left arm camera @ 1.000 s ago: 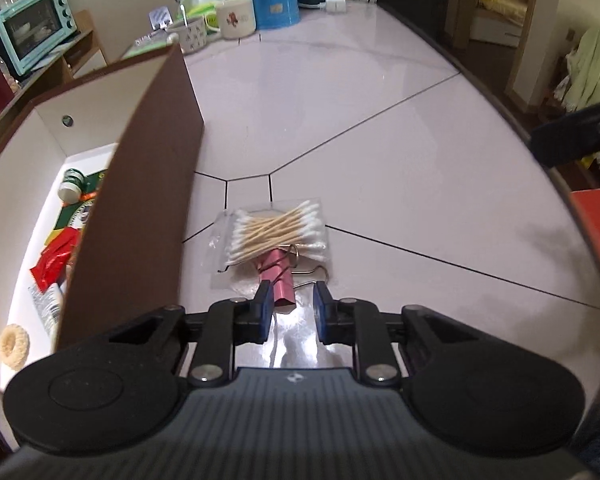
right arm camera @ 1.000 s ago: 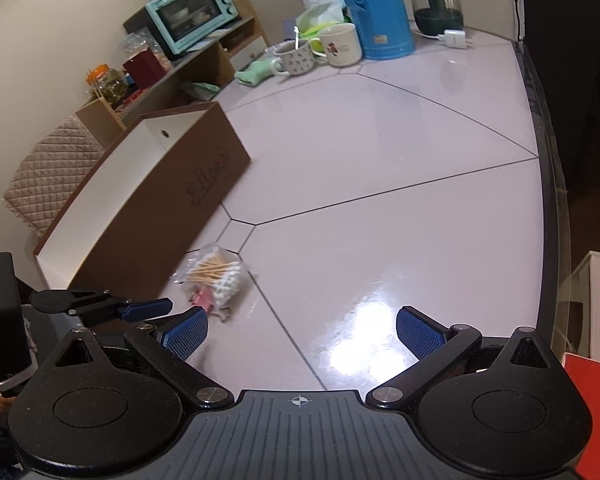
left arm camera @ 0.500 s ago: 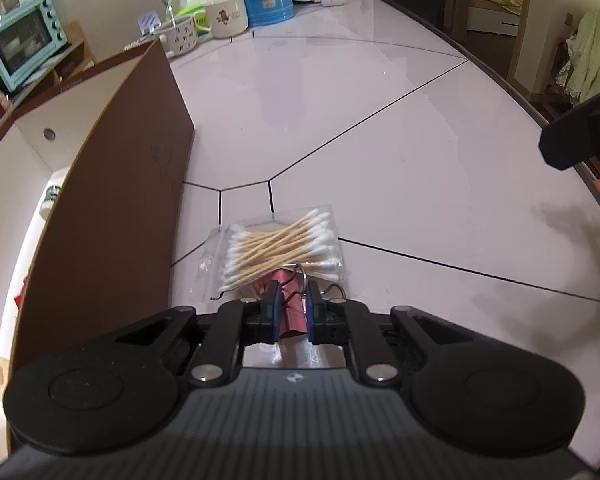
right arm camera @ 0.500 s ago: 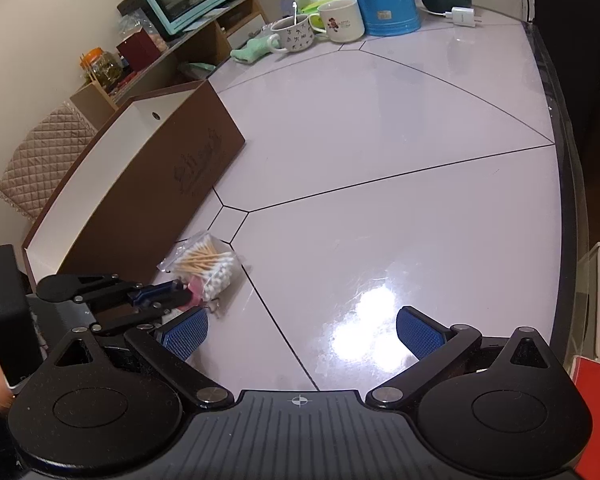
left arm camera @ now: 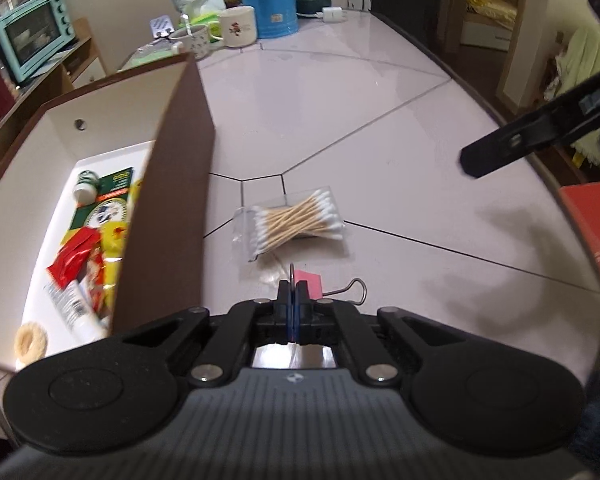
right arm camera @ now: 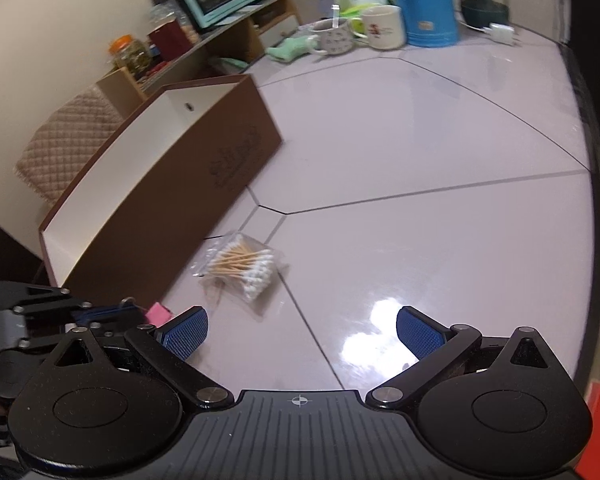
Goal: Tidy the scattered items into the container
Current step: 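Grasp the pink binder clip with the left tool, then grasp the cotton swab bag with the right tool while the left holds the pink clip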
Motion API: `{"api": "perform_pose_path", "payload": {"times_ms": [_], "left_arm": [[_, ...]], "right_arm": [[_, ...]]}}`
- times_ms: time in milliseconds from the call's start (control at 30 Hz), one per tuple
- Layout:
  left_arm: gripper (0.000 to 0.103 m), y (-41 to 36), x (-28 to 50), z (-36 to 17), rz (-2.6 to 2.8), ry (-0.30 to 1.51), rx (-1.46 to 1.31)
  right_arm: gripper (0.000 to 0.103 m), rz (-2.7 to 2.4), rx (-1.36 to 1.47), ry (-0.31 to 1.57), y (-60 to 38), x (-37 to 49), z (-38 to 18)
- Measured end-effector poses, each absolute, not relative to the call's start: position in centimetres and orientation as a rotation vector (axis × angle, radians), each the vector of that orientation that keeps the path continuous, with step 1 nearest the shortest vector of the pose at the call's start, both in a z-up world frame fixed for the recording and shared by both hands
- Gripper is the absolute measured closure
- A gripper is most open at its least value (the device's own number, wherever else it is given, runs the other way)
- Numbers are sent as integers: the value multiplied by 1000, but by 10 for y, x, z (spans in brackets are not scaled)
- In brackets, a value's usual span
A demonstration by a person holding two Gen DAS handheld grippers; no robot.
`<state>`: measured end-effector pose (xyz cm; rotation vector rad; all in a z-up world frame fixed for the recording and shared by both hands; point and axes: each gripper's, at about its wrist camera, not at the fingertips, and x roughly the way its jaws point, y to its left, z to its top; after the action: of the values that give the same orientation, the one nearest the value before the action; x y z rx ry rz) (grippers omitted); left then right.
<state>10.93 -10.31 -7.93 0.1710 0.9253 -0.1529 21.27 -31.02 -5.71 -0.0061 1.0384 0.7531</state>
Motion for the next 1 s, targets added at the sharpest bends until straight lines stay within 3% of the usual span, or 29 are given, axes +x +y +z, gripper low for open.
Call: {"api": "perform_pose_path", "payload": {"times_ms": [700,733,767,800,1000], "left_arm": [[103,-70,68,-32,-54,903,59],[103,-68,68,-32,-49,904,57],[103,-67,68,-31,-45,904,54],[103,-66,68,-31,-40,905,52],[103,-61,71,-31,-29,911,42]], "right_arm": [[1,1105,-369,927,-217,234,-109],[5,1116,-382,925,-214,235,-112],[22,1129,-392,929,-210,237,-115],[28,1143,-399,942,-206,239,-119],[29,1148,-477,946,-191,249,-139]]}}
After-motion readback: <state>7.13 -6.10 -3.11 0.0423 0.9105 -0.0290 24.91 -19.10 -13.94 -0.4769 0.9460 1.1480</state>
